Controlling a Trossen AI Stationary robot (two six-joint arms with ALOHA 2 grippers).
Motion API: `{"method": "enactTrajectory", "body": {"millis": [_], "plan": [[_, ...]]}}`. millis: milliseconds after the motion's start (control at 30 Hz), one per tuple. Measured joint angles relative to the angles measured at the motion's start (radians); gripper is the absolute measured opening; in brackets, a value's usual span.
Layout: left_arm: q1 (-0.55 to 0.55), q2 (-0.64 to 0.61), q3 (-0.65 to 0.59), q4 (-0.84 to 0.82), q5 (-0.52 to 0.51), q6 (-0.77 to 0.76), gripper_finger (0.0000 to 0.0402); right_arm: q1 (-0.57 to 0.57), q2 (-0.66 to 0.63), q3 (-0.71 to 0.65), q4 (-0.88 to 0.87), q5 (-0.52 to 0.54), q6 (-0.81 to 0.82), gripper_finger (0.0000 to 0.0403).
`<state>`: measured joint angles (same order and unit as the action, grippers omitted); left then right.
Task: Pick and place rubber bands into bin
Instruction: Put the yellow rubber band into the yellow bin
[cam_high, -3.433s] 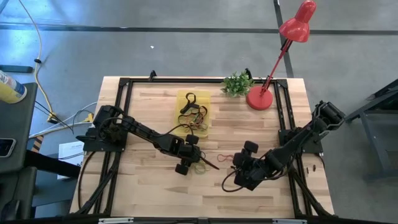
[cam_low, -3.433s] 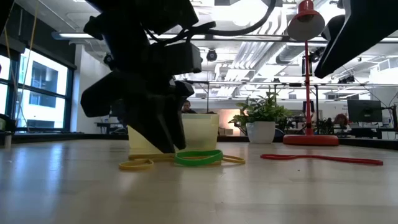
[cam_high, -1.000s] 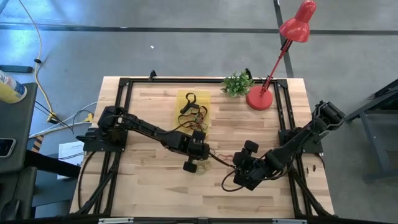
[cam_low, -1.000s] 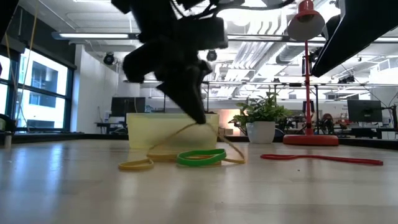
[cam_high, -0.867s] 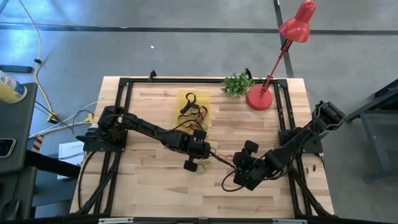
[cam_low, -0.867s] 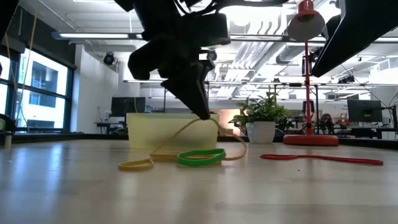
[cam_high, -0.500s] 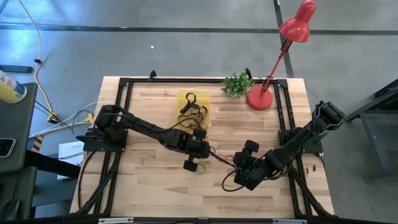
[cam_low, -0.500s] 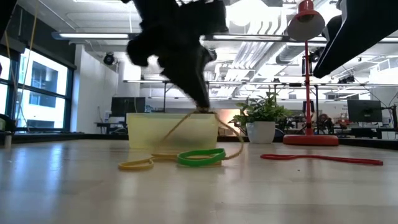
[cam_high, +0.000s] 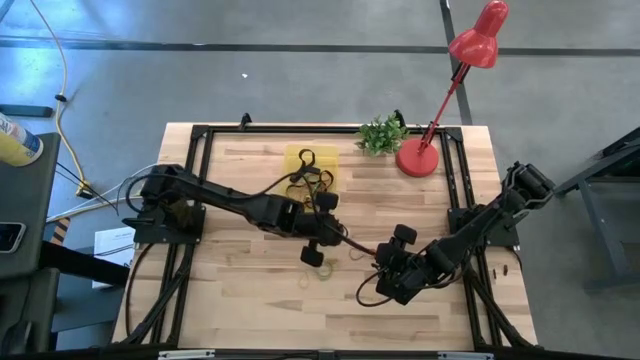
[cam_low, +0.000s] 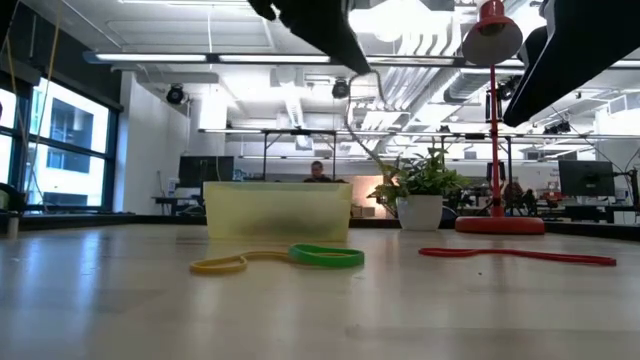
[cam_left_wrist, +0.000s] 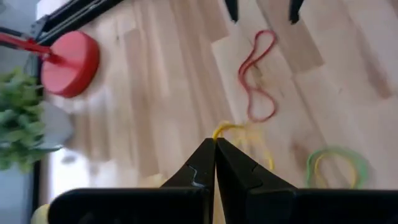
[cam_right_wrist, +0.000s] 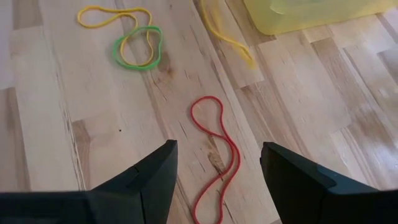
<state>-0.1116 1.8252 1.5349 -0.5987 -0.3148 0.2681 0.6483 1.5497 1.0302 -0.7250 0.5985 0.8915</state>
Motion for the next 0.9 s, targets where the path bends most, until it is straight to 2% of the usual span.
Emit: {"method": "enactTrajectory", "body": {"millis": [267,900], "plan": [[0.009,-0.004,0.091,-0.110,-0.110,0.094,0.0000,0.000,0.000,0.000,0.004,0.000,0.002,0.0220],[0.161,-0.005,0.124,-0.229,-0.150,0.197,0.0000,0.000,0.000,0.000,0.005,-0.001,0.017,0.0220]]}}
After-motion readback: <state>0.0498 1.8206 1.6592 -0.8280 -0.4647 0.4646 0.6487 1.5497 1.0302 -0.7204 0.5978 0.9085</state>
